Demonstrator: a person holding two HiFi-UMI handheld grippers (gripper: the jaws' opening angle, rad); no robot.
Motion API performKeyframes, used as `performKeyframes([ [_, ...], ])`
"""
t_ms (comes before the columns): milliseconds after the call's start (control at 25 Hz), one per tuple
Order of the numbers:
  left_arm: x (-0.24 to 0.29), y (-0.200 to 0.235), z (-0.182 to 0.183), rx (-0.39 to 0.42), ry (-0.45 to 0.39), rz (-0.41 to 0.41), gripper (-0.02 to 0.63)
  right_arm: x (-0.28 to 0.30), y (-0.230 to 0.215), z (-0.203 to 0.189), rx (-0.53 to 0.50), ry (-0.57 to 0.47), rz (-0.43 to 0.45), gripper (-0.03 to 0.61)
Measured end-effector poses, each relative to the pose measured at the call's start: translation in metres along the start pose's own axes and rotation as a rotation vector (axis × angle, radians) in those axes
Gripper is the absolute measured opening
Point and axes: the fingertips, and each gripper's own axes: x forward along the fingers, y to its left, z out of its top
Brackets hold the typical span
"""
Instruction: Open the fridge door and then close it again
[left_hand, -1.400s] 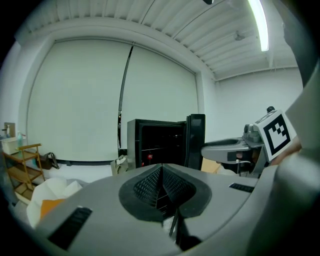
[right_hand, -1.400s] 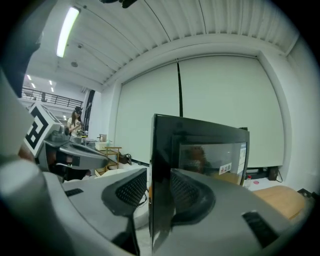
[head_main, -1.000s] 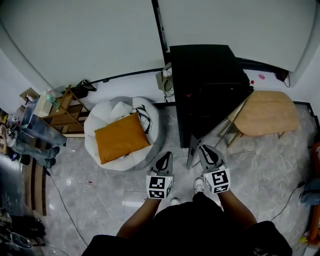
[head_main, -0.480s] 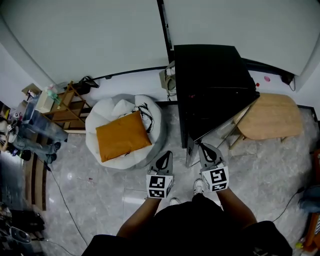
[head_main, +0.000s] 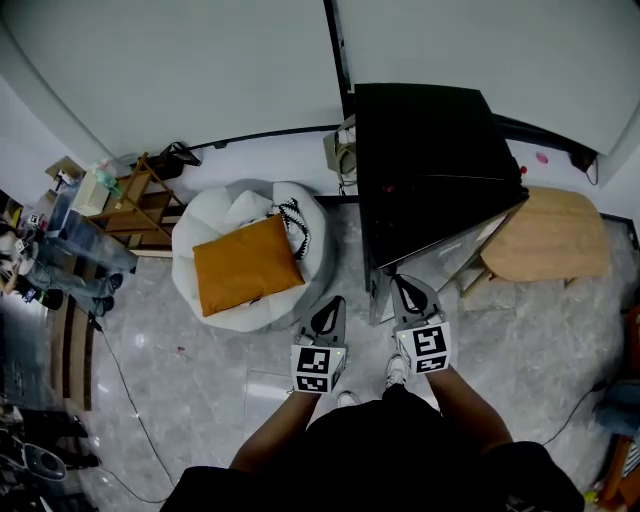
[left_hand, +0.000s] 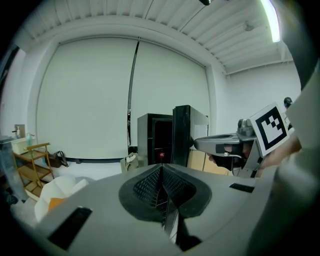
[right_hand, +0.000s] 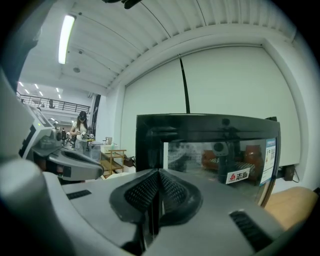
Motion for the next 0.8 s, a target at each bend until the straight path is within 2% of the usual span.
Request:
performKeyframes([
  [280,0.005,-0.007,-0.002,0.004,0.01,-0.007,0.023,0.023,-0.003,0.007,0.029,-0.013,-0.006,0.021],
  [800,0.016,0.009,0.008,-0.008,-0.017,0.042,0.023,0.059,-0.011,0.013,-0.035,-0.013,0.015,0.021],
])
